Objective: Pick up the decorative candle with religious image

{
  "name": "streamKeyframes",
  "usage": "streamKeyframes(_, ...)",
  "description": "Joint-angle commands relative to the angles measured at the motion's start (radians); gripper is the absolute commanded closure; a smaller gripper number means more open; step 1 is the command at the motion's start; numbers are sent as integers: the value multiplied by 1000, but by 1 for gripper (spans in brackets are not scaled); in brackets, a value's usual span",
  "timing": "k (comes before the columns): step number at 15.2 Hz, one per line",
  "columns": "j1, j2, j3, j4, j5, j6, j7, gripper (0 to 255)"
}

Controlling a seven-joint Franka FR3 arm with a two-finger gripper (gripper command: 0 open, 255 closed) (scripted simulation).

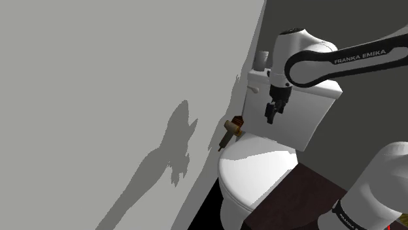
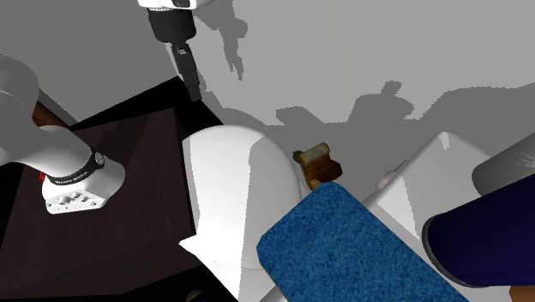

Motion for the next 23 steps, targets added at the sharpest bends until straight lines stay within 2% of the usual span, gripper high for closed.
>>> streamKeyframes(1,-13,62,20,-2,-37,72,44,0)
streamKeyframes(6,-61,248,63,25,-169,234,179,0)
streamKeyframes(11,-106,452,90,103,-353,340,351,0)
streamKeyframes(18,-108,740,60,286,-625,386,589,0)
streamKeyframes(23,-81,936,8,456,-766,377,708,0)
